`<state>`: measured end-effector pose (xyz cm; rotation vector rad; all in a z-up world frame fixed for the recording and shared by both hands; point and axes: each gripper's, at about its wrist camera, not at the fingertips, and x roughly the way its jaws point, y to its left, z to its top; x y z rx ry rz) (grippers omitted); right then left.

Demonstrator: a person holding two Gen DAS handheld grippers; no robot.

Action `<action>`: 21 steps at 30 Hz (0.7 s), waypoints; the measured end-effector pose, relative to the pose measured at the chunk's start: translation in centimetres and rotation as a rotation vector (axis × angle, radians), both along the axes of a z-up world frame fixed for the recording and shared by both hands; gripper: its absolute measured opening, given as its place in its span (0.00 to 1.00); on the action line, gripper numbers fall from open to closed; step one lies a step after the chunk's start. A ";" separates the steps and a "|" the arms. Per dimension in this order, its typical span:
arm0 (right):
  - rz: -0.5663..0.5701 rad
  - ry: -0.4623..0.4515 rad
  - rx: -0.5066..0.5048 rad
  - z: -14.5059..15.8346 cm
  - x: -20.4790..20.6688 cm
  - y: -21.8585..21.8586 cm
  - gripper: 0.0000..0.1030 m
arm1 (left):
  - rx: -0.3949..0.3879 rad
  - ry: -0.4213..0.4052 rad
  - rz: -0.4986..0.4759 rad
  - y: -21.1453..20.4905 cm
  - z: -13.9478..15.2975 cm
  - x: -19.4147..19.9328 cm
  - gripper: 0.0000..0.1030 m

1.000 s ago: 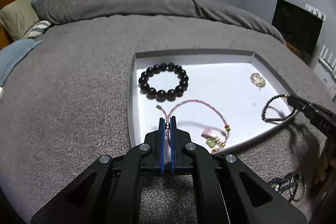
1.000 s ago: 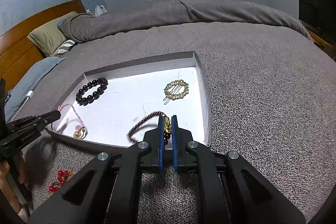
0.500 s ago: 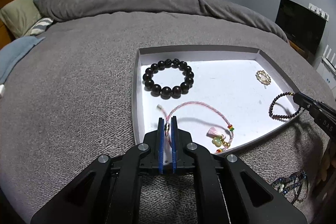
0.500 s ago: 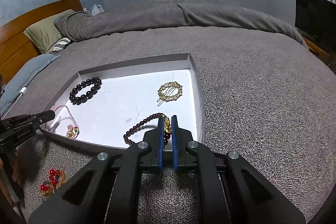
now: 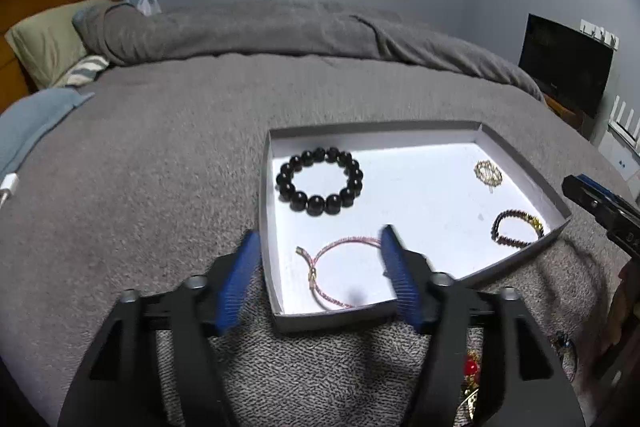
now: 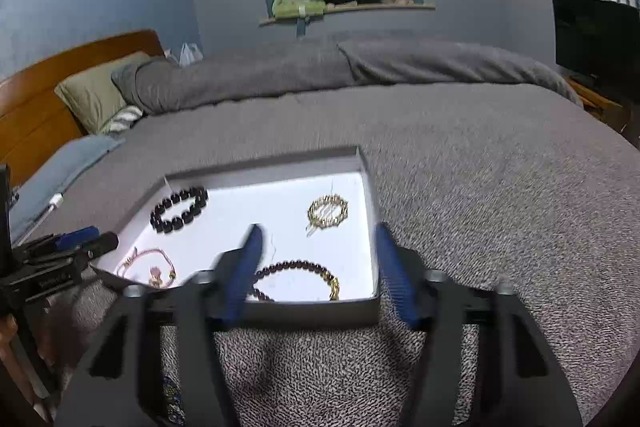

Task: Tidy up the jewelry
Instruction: 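Withdraw both tools from the tray toward the jewelry pile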

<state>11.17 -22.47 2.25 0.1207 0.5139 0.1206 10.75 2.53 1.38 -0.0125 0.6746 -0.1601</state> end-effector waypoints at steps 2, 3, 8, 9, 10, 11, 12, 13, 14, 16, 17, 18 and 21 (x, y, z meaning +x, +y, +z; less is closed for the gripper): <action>-0.014 -0.021 0.006 0.3 -0.3 -0.2 0.82 | -0.018 -0.006 0.017 0.2 0.4 -0.2 0.77; -0.016 -0.031 0.012 0.4 -0.5 -0.3 0.86 | -0.026 -0.007 0.023 0.3 0.6 -0.3 0.78; -0.028 -0.068 0.019 1.1 -1.6 -1.0 0.95 | -0.033 -0.010 0.020 0.0 1.9 -1.3 0.78; -0.027 -0.071 0.021 1.2 -1.9 -1.2 0.95 | -0.029 -0.015 0.019 -0.1 2.2 -1.6 0.78; -0.027 -0.073 0.025 1.4 -2.2 -1.4 0.95 | -0.023 -0.023 0.018 -0.2 2.6 -2.1 0.78; -0.026 -0.075 0.028 1.5 -2.5 -1.6 0.95 | -0.018 -0.028 0.018 -0.2 2.8 -2.5 0.78; -0.027 -0.077 0.030 1.6 -2.8 -1.7 0.95 | -0.011 -0.030 0.018 -0.4 2.9 -3.0 0.79; -0.029 -0.081 0.033 1.8 -3.3 -2.0 0.95 | -0.007 -0.027 0.018 -0.4 2.9 -3.3 0.79; -0.029 -0.083 0.035 1.8 -3.7 -2.2 0.95 | -0.004 -0.021 0.016 -0.4 2.9 -3.6 0.79; -0.026 -0.089 0.037 2.0 -4.6 -2.5 0.95 | -0.006 -0.008 0.009 -0.5 2.9 -4.5 0.79; -0.026 -0.091 0.037 2.1 -5.0 -2.6 0.95 | -0.007 -0.006 0.005 -0.5 2.8 -4.8 0.79; -0.027 -0.094 0.036 2.1 -5.4 -2.7 0.95 | -0.007 -0.003 0.003 -0.5 2.8 -5.1 0.79; -0.025 -0.095 0.045 2.1 -6.7 -3.0 0.95 | 0.002 0.001 0.003 -0.5 2.7 -6.1 0.80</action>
